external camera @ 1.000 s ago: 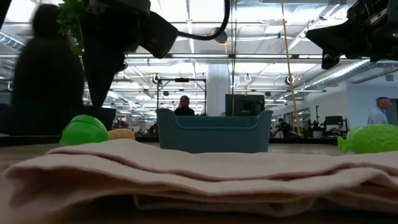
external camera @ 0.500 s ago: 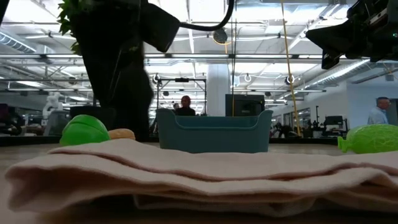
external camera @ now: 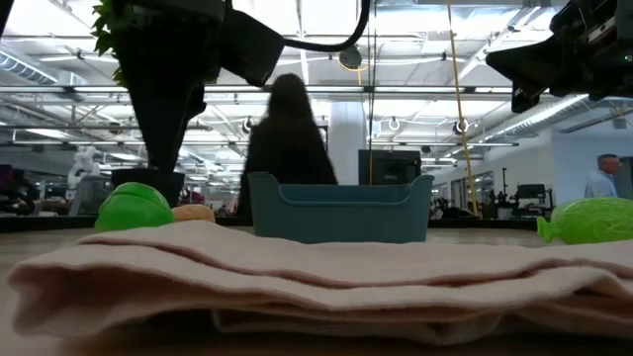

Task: Pick and placing Produce into tupperware
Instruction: Put the green pear into the blue bin

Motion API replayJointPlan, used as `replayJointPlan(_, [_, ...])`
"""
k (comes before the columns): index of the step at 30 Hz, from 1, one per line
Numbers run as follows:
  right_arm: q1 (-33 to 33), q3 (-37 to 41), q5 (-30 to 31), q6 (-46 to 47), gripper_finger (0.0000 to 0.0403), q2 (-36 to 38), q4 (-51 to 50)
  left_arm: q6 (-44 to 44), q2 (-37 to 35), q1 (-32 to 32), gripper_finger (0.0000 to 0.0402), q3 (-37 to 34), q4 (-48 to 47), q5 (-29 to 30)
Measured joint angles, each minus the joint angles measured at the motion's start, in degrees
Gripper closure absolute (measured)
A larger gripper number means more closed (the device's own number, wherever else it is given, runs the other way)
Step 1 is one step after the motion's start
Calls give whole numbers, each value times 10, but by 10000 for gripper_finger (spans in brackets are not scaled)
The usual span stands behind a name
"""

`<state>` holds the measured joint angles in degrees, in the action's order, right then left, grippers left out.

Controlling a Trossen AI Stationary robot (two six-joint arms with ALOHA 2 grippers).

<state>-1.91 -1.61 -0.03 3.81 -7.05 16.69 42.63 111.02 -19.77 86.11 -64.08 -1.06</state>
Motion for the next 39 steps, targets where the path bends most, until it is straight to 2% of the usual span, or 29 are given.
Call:
replayJointPlan(12, [0,0,0,0,403,0,-3,-5,0,-2,78,-36,17,6])
replayJointPlan(22, [0,0,0,1,403,0,-3,-18,0,-2,78,-80,79,-2])
replayJointPlan(39, [0,0,0,1,403,0,-3,-49,-1,7,78,-143,125,-2])
